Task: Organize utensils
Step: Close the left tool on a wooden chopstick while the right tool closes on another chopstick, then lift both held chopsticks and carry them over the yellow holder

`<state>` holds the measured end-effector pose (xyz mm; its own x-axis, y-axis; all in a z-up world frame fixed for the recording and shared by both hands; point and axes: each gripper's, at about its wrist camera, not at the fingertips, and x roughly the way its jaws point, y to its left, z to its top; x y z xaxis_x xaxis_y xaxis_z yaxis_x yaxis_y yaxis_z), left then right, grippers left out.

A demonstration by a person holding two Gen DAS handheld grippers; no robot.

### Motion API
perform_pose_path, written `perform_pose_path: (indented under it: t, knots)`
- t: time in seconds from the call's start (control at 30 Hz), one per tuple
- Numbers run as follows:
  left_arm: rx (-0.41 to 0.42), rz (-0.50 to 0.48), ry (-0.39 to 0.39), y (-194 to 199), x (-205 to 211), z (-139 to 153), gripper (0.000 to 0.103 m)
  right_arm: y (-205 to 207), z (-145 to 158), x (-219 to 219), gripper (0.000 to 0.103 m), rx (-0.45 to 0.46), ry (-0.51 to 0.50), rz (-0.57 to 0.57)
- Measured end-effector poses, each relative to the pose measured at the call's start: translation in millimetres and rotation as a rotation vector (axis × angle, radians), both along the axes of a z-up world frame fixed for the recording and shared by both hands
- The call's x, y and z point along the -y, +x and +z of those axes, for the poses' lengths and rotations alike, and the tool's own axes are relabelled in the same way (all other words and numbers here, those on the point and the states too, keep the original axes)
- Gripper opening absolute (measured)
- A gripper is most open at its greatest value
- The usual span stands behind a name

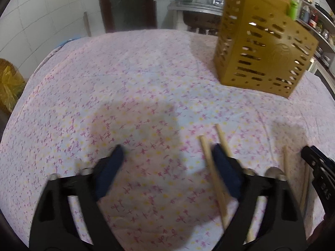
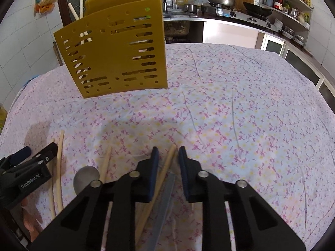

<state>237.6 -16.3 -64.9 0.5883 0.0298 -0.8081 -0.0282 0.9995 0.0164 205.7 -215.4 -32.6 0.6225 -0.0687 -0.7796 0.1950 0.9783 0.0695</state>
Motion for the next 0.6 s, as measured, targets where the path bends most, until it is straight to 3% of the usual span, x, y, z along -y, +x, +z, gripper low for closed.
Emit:
perform_pose_path:
  t: [0.3,0.47,0.6]
  knots:
    - [-0.071,-0.082,-0.030,4,18,9,0.009,8,2,-3,0.010,-0.004,0.036,0.011]
    - [-0.084,-0.072,-0.060,9,18,11,0.007,2,8,-3,0.010,0.033,0.051,0.012]
    - [-0.043,-0.077,-0.093,2,17,20,0.006,-7,19,0,0.010,0.086,0.056,0.007]
